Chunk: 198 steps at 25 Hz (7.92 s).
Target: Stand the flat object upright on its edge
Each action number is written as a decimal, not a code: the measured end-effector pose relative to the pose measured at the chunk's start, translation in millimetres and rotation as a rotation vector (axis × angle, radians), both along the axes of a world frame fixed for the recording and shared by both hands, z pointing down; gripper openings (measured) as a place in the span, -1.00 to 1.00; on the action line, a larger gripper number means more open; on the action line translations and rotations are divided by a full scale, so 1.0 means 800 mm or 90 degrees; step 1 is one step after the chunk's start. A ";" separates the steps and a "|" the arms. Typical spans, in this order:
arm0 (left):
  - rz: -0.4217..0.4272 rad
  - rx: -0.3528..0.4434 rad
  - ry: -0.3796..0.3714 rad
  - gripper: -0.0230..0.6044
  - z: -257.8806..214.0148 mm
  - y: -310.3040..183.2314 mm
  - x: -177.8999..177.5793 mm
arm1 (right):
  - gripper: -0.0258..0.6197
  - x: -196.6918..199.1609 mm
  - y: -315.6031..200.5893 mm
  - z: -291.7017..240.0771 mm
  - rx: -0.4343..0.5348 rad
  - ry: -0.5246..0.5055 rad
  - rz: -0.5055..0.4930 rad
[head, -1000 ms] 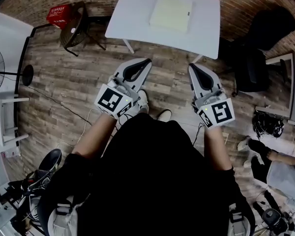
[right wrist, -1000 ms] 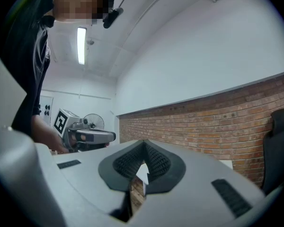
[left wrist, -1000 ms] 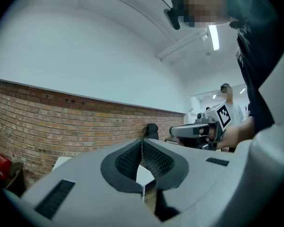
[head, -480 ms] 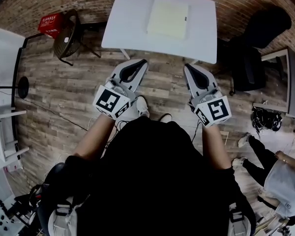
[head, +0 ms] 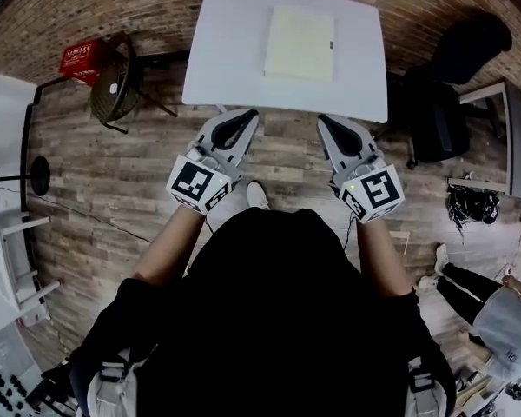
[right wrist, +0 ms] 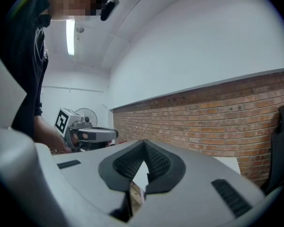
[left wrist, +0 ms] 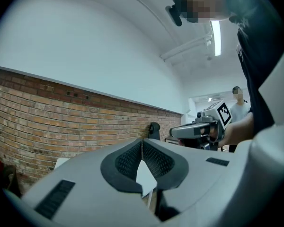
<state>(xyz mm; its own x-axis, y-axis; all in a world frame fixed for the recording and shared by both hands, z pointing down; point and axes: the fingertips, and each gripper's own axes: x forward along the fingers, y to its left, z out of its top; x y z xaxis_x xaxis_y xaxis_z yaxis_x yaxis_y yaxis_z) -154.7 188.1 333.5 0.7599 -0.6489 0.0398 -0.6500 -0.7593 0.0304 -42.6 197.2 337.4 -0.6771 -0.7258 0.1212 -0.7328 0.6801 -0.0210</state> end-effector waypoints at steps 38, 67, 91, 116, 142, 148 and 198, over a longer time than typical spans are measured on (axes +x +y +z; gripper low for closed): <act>-0.007 -0.028 -0.043 -0.86 0.025 -0.221 0.093 | -0.89 0.090 -0.223 0.037 -0.059 -0.002 0.013; -0.023 -0.064 -0.067 -0.86 0.056 -0.396 0.160 | -0.89 0.170 -0.390 0.090 -0.134 0.014 0.028; -0.038 -0.243 -0.131 -0.85 0.193 -0.522 0.113 | -0.83 0.153 -0.500 0.228 -0.333 0.038 0.122; -0.126 -0.498 -0.192 -0.54 0.351 -0.576 0.077 | -0.40 0.191 -0.551 0.376 -0.523 0.132 0.270; -0.137 -0.649 -0.173 -0.16 0.445 -0.596 0.083 | 0.09 0.196 -0.570 0.461 -0.679 0.017 0.288; -0.134 -0.672 -0.144 -0.15 0.447 -0.598 0.086 | 0.08 0.193 -0.573 0.465 -0.690 0.003 0.275; -0.181 -0.638 -0.187 -0.18 0.399 -0.572 0.085 | -0.09 0.179 -0.555 0.411 -0.627 0.036 0.273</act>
<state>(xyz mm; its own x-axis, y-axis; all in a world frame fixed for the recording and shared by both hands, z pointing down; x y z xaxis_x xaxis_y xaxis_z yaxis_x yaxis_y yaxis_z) -86.7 -269.9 652.6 0.4606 -0.3716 0.8061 -0.8818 -0.2957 0.3675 100.5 -246.6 666.2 -0.3646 -0.4673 0.8054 -0.9231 0.0681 -0.3784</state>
